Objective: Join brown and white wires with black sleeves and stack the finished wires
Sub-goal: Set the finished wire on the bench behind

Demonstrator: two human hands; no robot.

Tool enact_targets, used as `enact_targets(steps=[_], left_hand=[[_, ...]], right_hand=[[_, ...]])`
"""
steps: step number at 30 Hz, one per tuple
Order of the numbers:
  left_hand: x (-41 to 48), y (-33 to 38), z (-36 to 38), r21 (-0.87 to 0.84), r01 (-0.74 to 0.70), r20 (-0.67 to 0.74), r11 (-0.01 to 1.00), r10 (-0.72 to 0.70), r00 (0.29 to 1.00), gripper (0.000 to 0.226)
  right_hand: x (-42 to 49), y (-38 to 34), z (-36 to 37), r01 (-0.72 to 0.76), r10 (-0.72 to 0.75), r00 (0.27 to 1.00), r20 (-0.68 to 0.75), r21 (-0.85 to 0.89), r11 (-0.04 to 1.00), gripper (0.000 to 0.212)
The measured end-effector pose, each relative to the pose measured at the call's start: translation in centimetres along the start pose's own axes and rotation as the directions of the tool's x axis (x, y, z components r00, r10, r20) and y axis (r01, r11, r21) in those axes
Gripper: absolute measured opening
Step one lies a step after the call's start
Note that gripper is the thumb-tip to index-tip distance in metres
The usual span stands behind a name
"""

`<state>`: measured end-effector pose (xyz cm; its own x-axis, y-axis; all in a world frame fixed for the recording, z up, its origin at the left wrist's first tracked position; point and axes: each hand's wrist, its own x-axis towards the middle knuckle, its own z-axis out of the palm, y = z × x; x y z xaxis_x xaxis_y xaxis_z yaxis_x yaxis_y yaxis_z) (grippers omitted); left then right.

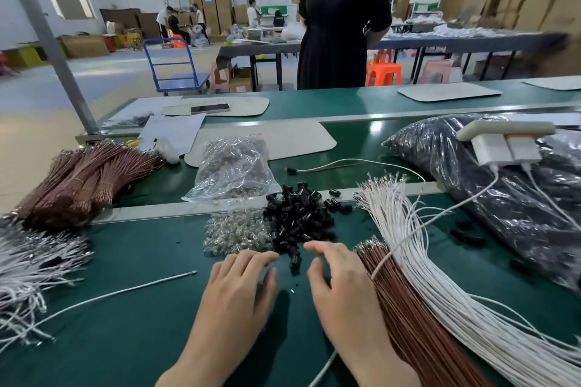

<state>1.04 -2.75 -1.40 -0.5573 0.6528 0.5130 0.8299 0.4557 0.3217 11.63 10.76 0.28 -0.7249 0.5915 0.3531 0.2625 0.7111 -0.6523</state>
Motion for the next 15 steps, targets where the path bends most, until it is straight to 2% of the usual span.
enact_targets(steps=[2,5,8,10,11,13,15], left_hand=[[0.1,0.3,-0.1,-0.010,-0.009,0.013,1.000,0.009,1.000,0.034],[0.6,1.7,0.2,-0.037,-0.047,0.026,0.998,0.048,0.999,0.034],[2.2,3.8,1.2,-0.183,-0.024,0.103,0.983,0.044,0.994,0.026],[3.8,5.2,2.3,-0.268,0.028,0.176,0.963,0.020,0.984,0.026],[4.7,5.8,2.9,-0.263,0.006,0.214,0.965,0.052,0.976,0.028],[6.1,6.8,3.9,-0.179,-0.156,0.293,0.971,0.204,0.934,0.039],[7.2,7.1,4.3,-0.077,-0.388,0.343,0.918,0.390,0.855,0.050]], right_hand=[[0.0,0.3,-0.4,0.018,-0.021,0.999,-0.042,-0.053,0.998,0.028],[0.1,0.5,-1.4,-0.031,0.000,0.971,-0.240,-0.127,0.991,0.026],[0.5,0.9,-2.3,-0.081,0.094,0.893,-0.439,0.047,0.996,0.026],[0.7,1.3,-2.8,-0.113,0.157,0.868,-0.470,0.121,0.986,0.030],[0.8,1.4,-3.0,-0.133,0.191,0.867,-0.461,0.156,0.979,0.031],[0.8,1.8,-3.3,-0.184,0.289,0.862,-0.418,0.273,0.944,0.034],[0.8,2.2,-3.8,-0.210,0.356,0.844,-0.402,0.363,0.908,0.037]])
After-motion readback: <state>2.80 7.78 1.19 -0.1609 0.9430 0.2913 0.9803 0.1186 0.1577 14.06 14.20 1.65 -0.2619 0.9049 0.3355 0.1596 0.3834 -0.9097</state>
